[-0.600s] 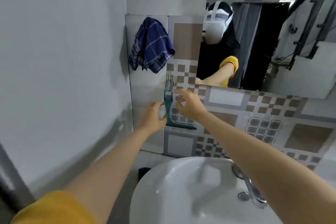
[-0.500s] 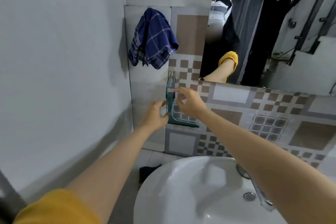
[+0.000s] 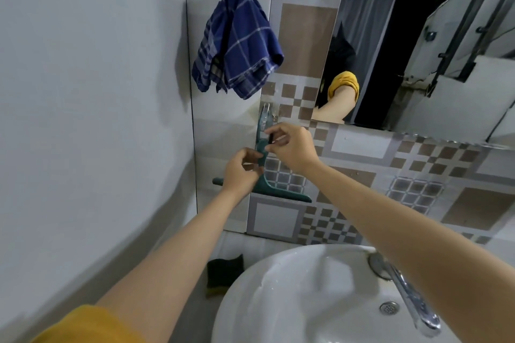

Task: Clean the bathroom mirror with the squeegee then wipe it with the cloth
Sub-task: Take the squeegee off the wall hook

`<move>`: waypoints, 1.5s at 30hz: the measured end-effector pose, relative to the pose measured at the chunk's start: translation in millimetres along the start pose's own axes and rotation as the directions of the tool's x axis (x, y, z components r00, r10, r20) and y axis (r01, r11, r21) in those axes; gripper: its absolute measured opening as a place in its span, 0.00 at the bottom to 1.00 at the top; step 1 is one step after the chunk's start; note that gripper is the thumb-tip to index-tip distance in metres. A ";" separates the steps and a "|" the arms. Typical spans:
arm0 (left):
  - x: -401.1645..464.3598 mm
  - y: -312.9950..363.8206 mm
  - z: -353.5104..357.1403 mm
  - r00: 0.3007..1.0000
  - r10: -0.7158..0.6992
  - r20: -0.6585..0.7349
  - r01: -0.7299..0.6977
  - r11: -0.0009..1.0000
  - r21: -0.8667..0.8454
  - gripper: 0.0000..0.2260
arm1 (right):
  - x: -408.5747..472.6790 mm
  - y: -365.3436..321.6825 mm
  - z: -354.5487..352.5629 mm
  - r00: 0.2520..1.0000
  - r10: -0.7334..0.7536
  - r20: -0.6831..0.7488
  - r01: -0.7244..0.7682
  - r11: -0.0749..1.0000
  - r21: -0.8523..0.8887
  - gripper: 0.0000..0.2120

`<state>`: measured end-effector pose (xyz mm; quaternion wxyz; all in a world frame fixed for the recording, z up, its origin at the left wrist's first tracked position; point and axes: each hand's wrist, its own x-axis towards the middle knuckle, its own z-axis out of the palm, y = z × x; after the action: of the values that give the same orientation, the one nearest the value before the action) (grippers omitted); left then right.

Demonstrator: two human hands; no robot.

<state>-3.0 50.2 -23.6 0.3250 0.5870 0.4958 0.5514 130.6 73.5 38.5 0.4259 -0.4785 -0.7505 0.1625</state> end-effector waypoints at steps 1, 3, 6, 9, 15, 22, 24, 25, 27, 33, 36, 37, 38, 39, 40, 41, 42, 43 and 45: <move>-1.4 2.5 0.1 1.000 0.009 -0.028 -0.010 1.000 -0.030 0.09 | 0.4 -3.3 -2.5 1.000 -0.003 -0.006 0.003 1.000 0.019 0.14; -4.8 9.6 -1.3 0.996 0.041 -0.081 -0.047 0.997 -0.068 0.10 | 1.8 -10.1 -8.9 1.000 -0.015 -0.017 0.016 0.999 0.043 0.14; -11.9 22.4 -6.4 0.991 0.084 -0.105 -0.093 0.992 -0.088 0.09 | 2.5 -19.7 -19.5 0.998 -0.051 -0.037 0.052 0.998 0.046 0.14; -19.3 37.6 -11.4 0.986 0.112 -0.124 -0.126 0.986 -0.111 0.10 | 0.1 -29.2 -30.9 0.992 -0.109 -0.067 0.112 0.993 0.045 0.15; -34.1 71.4 -19.3 0.980 0.191 -0.059 -0.192 0.981 -0.026 0.12 | -16.7 -46.2 -76.7 0.915 -0.404 -0.014 0.381 0.874 -0.300 0.17; -46.6 129.5 -17.3 0.944 0.287 0.165 -0.296 0.954 0.036 0.16 | -36.6 -71.2 -154.4 0.710 -0.656 0.255 0.605 0.384 -0.697 0.19; -47.0 149.3 -14.7 0.927 0.305 0.220 -0.319 0.947 0.030 0.17 | -40.0 -77.5 -176.5 0.712 -0.614 0.341 0.650 0.391 -0.652 0.17; -46.2 159.4 -13.3 0.918 0.312 0.245 -0.329 0.944 0.029 0.17 | -41.5 -81.0 -187.6 0.714 -0.593 0.372 0.665 0.409 -0.625 0.17; -43.4 179.1 -9.5 0.898 0.331 0.291 -0.353 0.935 0.026 0.17 | -44.0 -87.4 -208.0 0.713 -0.572 0.405 0.681 0.429 -0.594 0.17; -20.3 236.9 9.4 0.793 0.563 0.235 -0.601 0.785 0.148 0.12 | -37.1 -106.3 -273.6 0.750 -0.589 0.300 0.586 0.382 -0.715 0.15; -3.2 261.2 15.0 0.710 0.699 0.081 -0.687 0.663 0.298 0.13 | -26.1 -119.5 -313.9 0.779 -0.603 0.172 0.489 0.411 -0.769 0.14; 2.0 268.4 16.0 0.687 0.725 0.044 -0.694 0.637 0.335 0.14 | -21.5 -125.1 -327.4 0.783 -0.609 0.129 0.452 0.414 -0.790 0.13; 8.1 274.3 17.1 0.659 0.752 0.020 -0.704 0.607 0.369 0.14 | -16.4 -131.2 -340.7 0.782 -0.617 0.088 0.417 0.414 -0.809 0.14; 15.0 278.9 18.0 0.625 0.781 0.010 -0.718 0.570 0.399 0.15 | -11.0 -137.9 -353.3 0.782 -0.621 0.047 0.380 0.417 -0.826 0.14; 23.8 282.8 18.8 0.591 0.806 0.010 -0.730 0.530 0.431 0.16 | -4.9 -145.2 -365.3 0.783 -0.623 0.007 0.343 0.422 -0.839 0.15; 33.1 286.6 19.3 0.567 0.824 0.022 -0.733 0.492 0.470 0.17 | 2.0 -152.8 -376.5 0.782 -0.623 -0.027 0.312 0.428 -0.848 0.15; 43.2 290.0 20.0 0.556 0.830 0.041 -0.726 0.461 0.510 0.17 | 10.0 -160.4 -386.6 0.777 -0.628 -0.053 0.293 0.435 -0.851 0.16; 52.5 293.9 21.0 0.566 0.822 0.065 -0.712 0.447 0.542 0.18 | 18.3 -168.4 -395.3 0.768 -0.636 -0.071 0.284 0.438 -0.853 0.15; 67.5 303.8 23.7 0.630 0.770 0.097 -0.664 0.470 0.582 0.22 | 37.3 -183.8 -408.9 0.745 -0.660 -0.096 0.273 0.433 -0.859 0.15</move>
<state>81.1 27.3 276.1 -0.1734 0.7560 0.3689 0.5121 342.3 -51.4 415.3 0.3414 -0.4042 -0.7322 -0.4288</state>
